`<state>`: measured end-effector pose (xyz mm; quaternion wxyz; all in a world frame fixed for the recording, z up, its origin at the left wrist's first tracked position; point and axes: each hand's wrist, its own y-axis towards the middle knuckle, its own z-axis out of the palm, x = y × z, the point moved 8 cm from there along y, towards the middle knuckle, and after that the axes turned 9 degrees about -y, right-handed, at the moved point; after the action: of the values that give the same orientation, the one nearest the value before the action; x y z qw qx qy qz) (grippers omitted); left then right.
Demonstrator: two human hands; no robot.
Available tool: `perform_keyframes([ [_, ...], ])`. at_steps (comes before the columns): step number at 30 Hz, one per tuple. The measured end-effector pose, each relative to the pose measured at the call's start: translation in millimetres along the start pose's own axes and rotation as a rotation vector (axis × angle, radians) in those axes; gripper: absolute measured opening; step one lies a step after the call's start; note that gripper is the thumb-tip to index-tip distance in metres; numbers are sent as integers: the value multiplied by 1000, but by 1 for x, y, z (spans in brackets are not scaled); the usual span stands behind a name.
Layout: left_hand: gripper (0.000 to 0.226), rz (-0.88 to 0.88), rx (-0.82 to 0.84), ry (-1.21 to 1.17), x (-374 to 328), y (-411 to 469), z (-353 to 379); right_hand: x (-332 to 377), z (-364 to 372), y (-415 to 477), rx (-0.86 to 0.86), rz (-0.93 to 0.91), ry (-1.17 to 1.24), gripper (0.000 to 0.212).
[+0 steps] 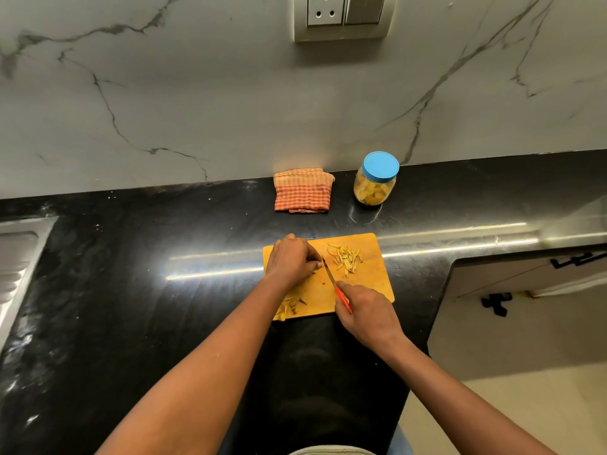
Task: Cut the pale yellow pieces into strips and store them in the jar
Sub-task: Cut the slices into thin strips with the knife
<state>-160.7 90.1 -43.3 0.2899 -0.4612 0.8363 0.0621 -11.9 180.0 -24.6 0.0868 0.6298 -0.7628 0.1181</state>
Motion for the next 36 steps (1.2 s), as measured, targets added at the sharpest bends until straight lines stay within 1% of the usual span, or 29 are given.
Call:
perform_keyframes([
  [5,15,-9,-8,-24,1,-1,-1,5,6,5,20,-10,-9,44],
  [8,15,-16,-18,-38,2,-1,0,10,11,7,76,-47,-57,46],
  [10,15,-17,-22,-41,2,-2,1,16,13,11,133,-87,-123,47],
  [13,15,-16,-28,-7,2,-3,0,26,15,26,196,-126,-288,49],
  [15,16,-25,-23,24,2,-2,-1,31,16,32,206,-155,-385,50],
  [17,17,-38,-16,44,2,-2,-1,32,17,29,225,-166,-416,53],
  [23,19,-64,-33,57,1,0,-3,18,16,8,236,-151,-334,52],
  [26,22,-78,-52,49,2,-2,-5,4,11,5,205,-105,-277,51],
  [29,20,-64,-50,12,1,-5,-5,-5,4,6,155,-63,-198,50],
  [34,21,-36,-67,13,2,-11,-13,-7,-1,14,69,-110,-91,49],
  [36,21,-20,-57,25,3,-14,-16,-8,1,11,77,-149,-64,48],
])
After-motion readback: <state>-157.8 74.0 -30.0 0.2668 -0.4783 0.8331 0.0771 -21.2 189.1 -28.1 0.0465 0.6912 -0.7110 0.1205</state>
